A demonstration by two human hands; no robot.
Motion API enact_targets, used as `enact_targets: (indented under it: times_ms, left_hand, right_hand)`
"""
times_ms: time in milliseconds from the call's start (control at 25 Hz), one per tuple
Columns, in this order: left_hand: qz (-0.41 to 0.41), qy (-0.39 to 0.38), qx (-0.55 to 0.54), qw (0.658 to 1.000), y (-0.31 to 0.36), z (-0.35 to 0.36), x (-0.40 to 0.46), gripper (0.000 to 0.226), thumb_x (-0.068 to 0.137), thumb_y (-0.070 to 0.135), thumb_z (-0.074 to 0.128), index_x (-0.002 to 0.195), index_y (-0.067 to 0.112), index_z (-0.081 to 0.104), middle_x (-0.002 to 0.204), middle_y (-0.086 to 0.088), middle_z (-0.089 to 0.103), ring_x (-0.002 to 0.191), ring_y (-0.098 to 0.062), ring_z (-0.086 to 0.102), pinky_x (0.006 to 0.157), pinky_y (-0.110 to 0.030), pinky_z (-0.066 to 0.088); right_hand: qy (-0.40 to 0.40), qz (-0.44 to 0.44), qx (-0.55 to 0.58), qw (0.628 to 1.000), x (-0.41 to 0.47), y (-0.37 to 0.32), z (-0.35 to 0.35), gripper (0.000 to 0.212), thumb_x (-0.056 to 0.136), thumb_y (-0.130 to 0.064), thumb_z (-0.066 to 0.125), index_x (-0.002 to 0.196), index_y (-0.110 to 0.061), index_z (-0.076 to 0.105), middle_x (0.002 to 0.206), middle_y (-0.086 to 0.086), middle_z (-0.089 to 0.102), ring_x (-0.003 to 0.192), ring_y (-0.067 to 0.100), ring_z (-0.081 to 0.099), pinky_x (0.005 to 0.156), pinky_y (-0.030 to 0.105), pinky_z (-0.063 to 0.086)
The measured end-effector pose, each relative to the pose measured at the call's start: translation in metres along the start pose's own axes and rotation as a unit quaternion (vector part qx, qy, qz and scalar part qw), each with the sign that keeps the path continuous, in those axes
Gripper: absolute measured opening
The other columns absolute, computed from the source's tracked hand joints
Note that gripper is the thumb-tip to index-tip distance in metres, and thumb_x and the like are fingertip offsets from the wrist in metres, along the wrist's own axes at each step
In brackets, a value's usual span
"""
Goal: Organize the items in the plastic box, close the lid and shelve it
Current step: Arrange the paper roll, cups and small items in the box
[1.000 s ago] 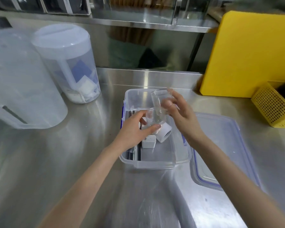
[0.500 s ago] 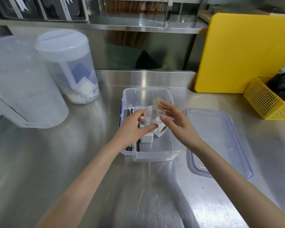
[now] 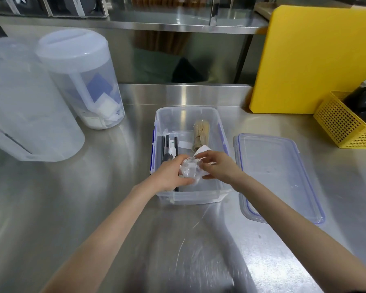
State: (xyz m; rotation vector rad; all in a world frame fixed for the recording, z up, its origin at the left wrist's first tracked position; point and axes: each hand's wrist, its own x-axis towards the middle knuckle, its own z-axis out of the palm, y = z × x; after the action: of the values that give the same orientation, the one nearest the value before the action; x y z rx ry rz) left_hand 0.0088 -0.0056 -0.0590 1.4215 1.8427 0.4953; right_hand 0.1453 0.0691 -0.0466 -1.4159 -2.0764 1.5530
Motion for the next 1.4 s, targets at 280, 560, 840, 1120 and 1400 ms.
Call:
enact_targets:
  times_ms: [280, 560, 840, 1120, 1400]
  left_hand:
    - [-0.034, -0.103, 0.1, 0.989, -0.008, 0.006, 0.013, 0.064, 0.084, 0.027, 0.064, 0.139, 0.015, 0.035, 0.134, -0.006, 0.054, 0.101, -0.019, 0.055, 0.084, -0.024, 0.039]
    - [-0.056, -0.088, 0.105, 0.989, -0.012, 0.01, 0.02, 0.05, 0.089, 0.02, 0.056, 0.136, 0.013, 0.042, 0.134, -0.008, 0.055, 0.115, -0.024, 0.056, 0.084, -0.022, 0.038]
    - [-0.071, -0.037, 0.072, 0.994, -0.014, 0.009, 0.021, 0.045, 0.09, 0.011, 0.049, 0.135, 0.012, 0.045, 0.133, -0.008, 0.056, 0.116, -0.023, 0.056, 0.091, -0.022, 0.041]
    - [-0.077, -0.006, 0.075, 0.994, -0.017, 0.012, 0.023, 0.037, 0.091, 0.015, 0.052, 0.128, 0.009, 0.053, 0.124, -0.011, 0.061, 0.109, -0.025, 0.06, 0.093, -0.029, 0.045]
    - [-0.067, -0.005, 0.079, 0.995, -0.018, 0.013, 0.023, 0.032, 0.091, 0.007, 0.048, 0.121, 0.006, 0.057, 0.12, -0.014, 0.062, 0.079, -0.03, 0.067, 0.082, -0.035, 0.055]
  right_hand:
    - [-0.065, 0.074, -0.056, 0.994, 0.018, 0.014, 0.011, 0.035, 0.088, 0.001, 0.054, 0.123, -0.005, 0.056, 0.127, 0.018, 0.058, 0.095, 0.02, 0.055, 0.077, 0.027, 0.053]
    - [-0.079, 0.089, -0.084, 0.989, 0.026, 0.018, 0.014, 0.033, 0.088, -0.001, 0.056, 0.12, -0.004, 0.058, 0.125, 0.019, 0.059, 0.104, 0.028, 0.061, 0.076, 0.026, 0.052]
    - [0.037, -0.105, -0.325, 0.939, 0.043, -0.01, -0.014, 0.033, 0.092, -0.018, 0.047, 0.123, -0.011, 0.057, 0.123, 0.013, 0.063, 0.108, 0.03, 0.061, 0.089, 0.036, 0.05]
    - [-0.082, -0.09, -0.552, 0.825, 0.079, 0.002, -0.007, 0.048, 0.095, -0.03, 0.043, 0.141, -0.017, 0.036, 0.146, 0.014, 0.041, 0.13, 0.032, 0.042, 0.103, 0.044, 0.038]
    - [-0.088, -0.087, -0.584, 0.802, 0.063, -0.002, -0.008, 0.047, 0.088, -0.036, 0.056, 0.127, -0.01, 0.052, 0.133, 0.013, 0.05, 0.127, 0.027, 0.039, 0.097, 0.039, 0.044]
